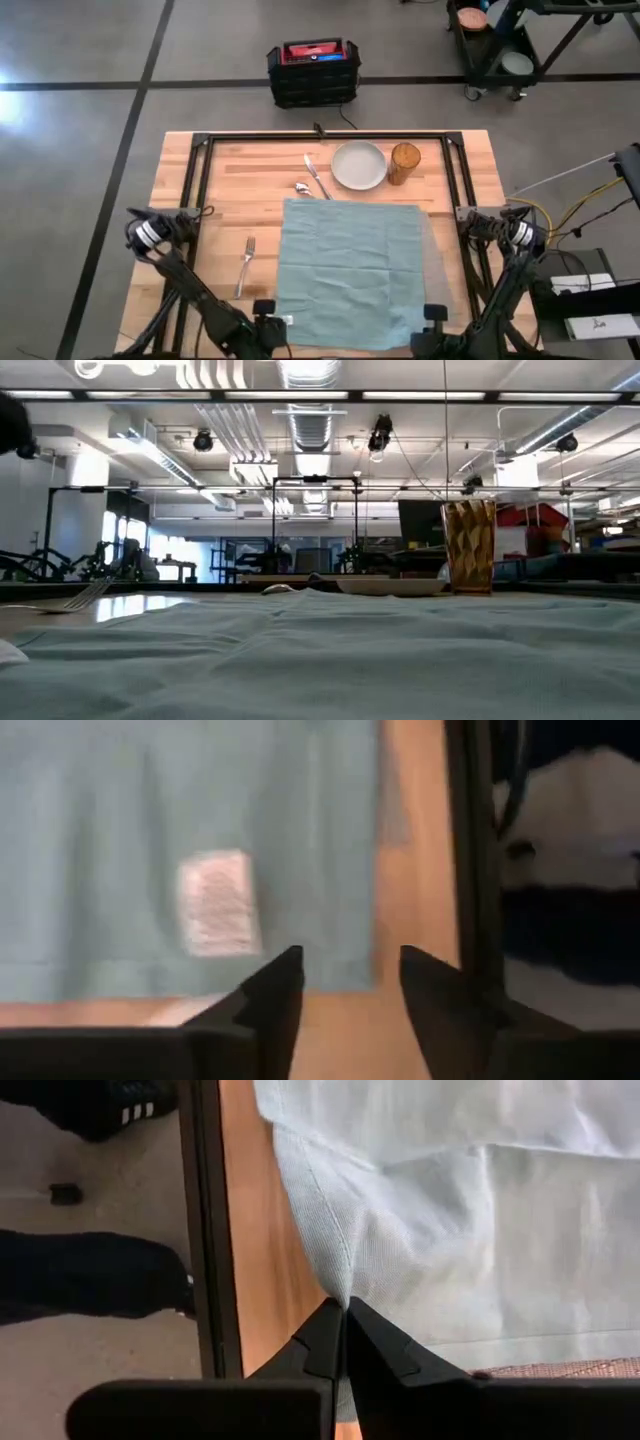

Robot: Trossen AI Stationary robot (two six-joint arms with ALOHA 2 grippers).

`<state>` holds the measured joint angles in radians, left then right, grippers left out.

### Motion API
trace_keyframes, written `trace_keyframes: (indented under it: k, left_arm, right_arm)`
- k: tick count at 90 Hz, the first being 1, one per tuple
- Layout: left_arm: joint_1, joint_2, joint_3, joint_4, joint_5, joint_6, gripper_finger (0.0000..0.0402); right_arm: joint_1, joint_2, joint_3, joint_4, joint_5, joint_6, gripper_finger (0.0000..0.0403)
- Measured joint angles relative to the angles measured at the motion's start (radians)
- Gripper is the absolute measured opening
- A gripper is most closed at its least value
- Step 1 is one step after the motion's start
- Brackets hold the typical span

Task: Set table place
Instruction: Fold the blue napkin on the gray placemat

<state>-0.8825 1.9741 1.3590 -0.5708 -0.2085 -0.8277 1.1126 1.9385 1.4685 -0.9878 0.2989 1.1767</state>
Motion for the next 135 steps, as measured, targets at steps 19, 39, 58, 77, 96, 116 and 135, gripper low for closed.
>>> trace_keyframes:
  k: [19, 39, 58, 77, 96, 116, 135]
  left_arm:
    - [0.004, 0.044, 0.0, 0.002, -0.04, -0.019, 0.0189]
    - [0.004, 0.074, 0.004, 0.011, -0.056, 0.001, 0.0133]
    - [0.004, 0.058, 0.003, 0.004, -0.059, 0.005, 0.0017]
    - [0.005, -0.026, 0.0, -0.036, -0.088, -0.032, 0.0015]
    - [-0.007, -0.121, 0.002, -0.075, -0.111, -0.074, 0.0004]
    - [-0.043, -0.145, 0.003, -0.041, -0.113, -0.077, 0.0002]
    - [-0.092, -0.147, 0.003, 0.036, -0.12, -0.144, 0.0001]
  right_arm:
    - [0.0, 0.0, 0.0, 0.0, 0.026, -0.01, 0.0]
    - [0.0, 0.0, 0.0, 0.001, 0.043, -0.009, 0.0]
    - [0.0, 0.0, 0.0, 0.001, 0.042, 0.007, 0.0]
    - [0.004, -0.002, 0.0, -0.004, 0.018, 0.078, 0.0]
    - [0.018, -0.005, 0.0, -0.004, -0.013, 0.116, 0.0]
    - [0.033, -0.005, 0.0, 0.02, -0.013, 0.147, 0.0]
    - [0.048, -0.005, 0.023, 0.108, -0.039, 0.166, 0.0]
